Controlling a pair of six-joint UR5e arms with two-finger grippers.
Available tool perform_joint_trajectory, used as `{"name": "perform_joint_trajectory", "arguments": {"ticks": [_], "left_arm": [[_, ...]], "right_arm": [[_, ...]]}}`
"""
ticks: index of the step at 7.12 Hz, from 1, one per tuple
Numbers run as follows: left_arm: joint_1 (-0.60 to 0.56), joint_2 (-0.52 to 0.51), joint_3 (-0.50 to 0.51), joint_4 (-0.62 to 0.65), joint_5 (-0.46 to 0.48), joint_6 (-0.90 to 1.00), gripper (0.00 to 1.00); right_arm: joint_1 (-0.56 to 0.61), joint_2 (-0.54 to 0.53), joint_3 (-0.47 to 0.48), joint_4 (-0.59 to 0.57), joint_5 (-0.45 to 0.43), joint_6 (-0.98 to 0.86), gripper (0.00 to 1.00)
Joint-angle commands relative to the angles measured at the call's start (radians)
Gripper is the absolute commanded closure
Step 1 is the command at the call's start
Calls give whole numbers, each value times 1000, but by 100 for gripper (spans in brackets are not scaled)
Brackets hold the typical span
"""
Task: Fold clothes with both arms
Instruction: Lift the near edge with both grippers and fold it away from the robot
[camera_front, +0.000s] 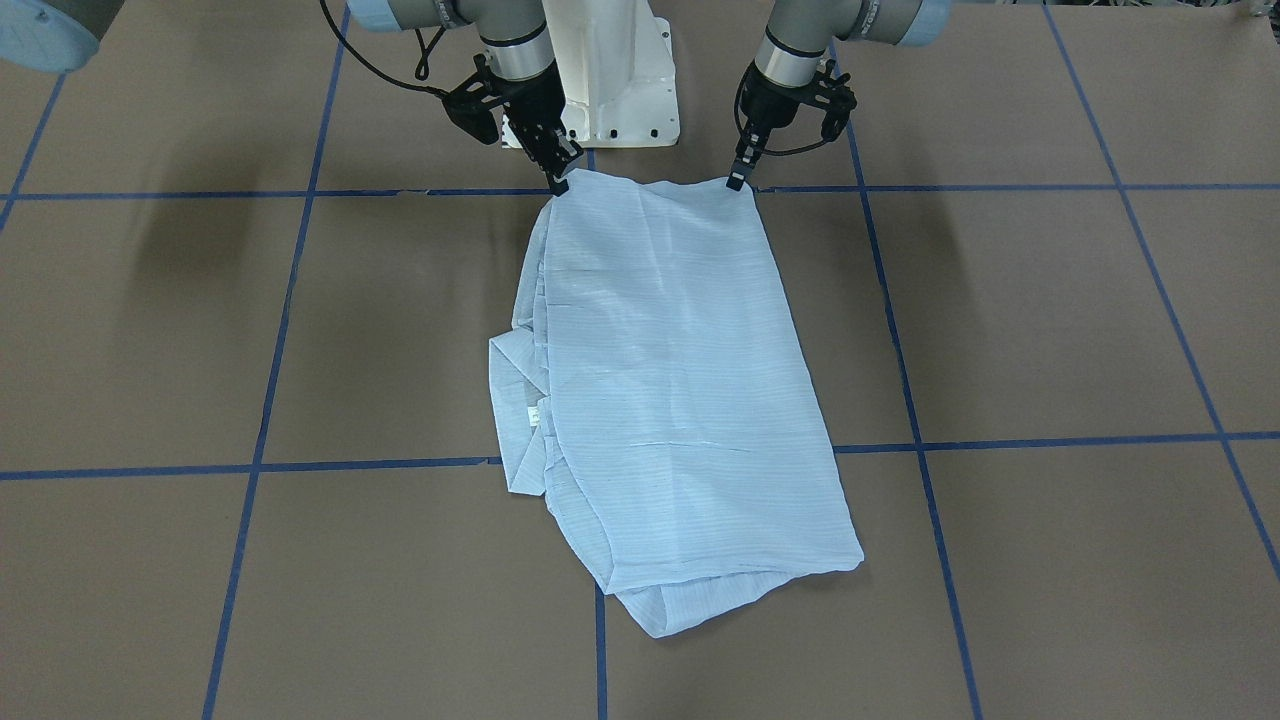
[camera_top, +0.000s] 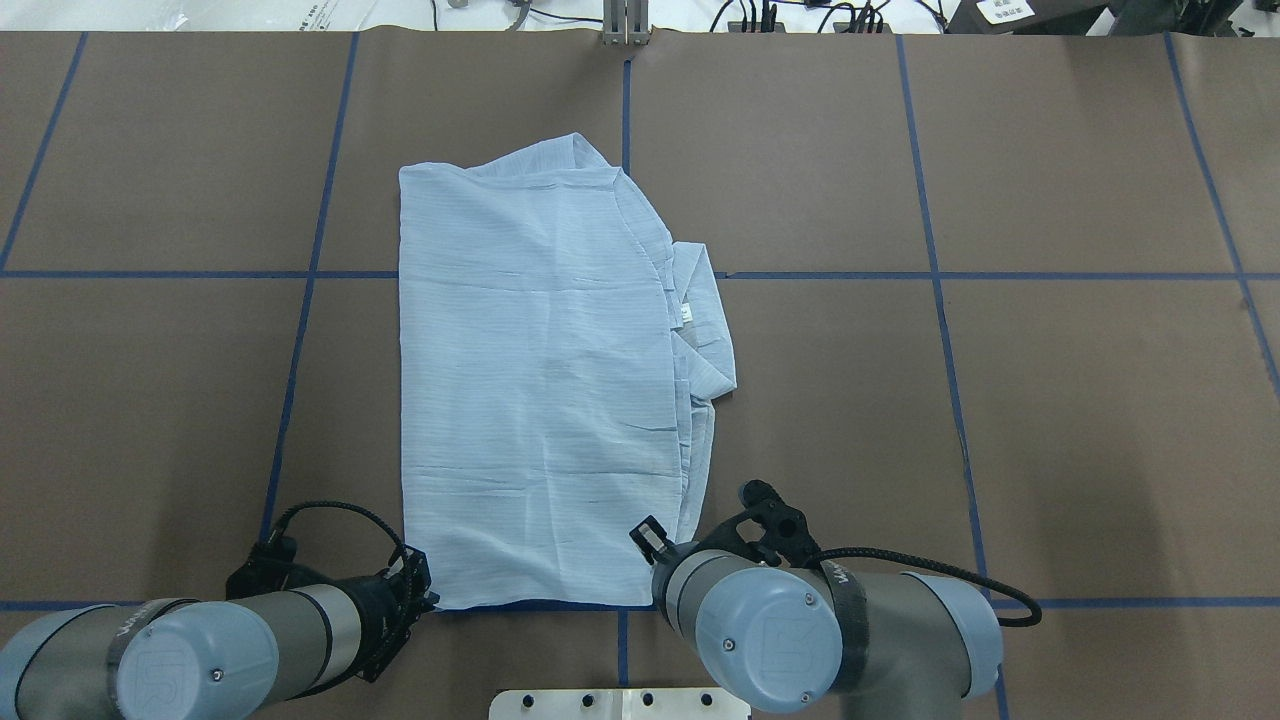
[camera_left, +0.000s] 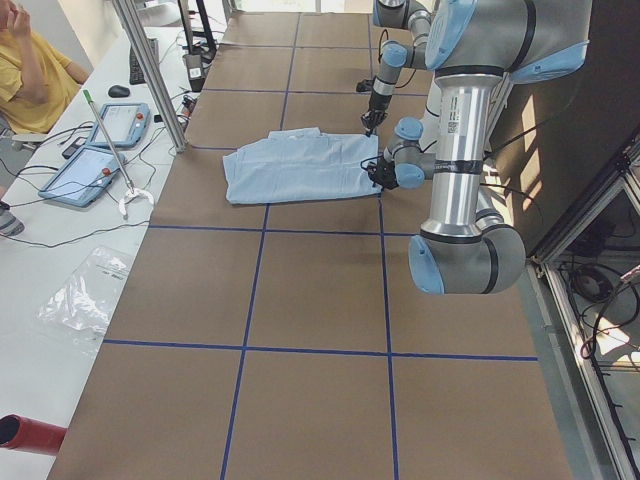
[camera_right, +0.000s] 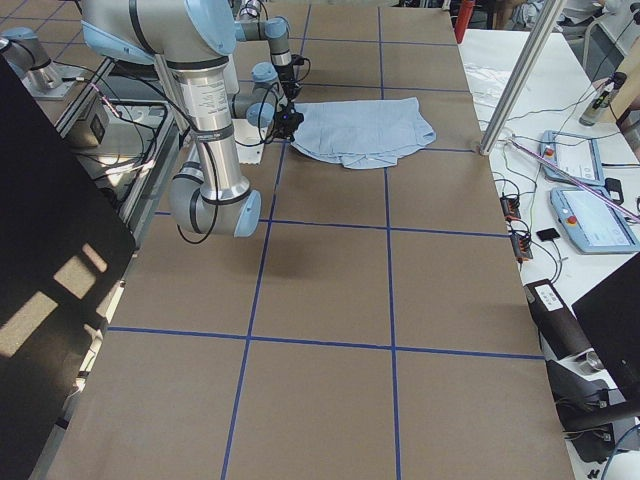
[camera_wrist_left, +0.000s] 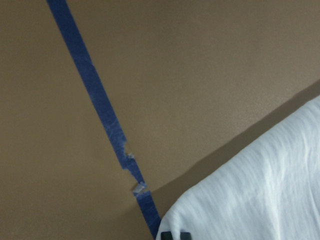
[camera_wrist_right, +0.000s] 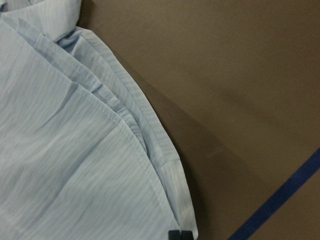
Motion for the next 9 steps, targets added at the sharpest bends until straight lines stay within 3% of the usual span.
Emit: {"name": "perform_joint_trajectory", "arguments": {"ticks": [1, 3, 6, 7, 9], "left_arm": [[1, 1, -96, 73, 0, -1, 100], [-1, 4, -209, 96, -3, -2, 100], [-79, 10, -305, 101, -18, 25, 100], [-70, -2, -349, 177, -18, 26, 100], [-65, -2, -389, 210, -20, 21, 100]], "right_arm": [[0, -6, 10, -2, -5, 7, 100], [0, 0, 129, -130, -18, 12, 100], [34, -5, 212, -155, -18, 13, 100], [28, -3, 237, -205, -18, 21, 100], [29, -2, 312, -280, -15, 35, 100]]}}
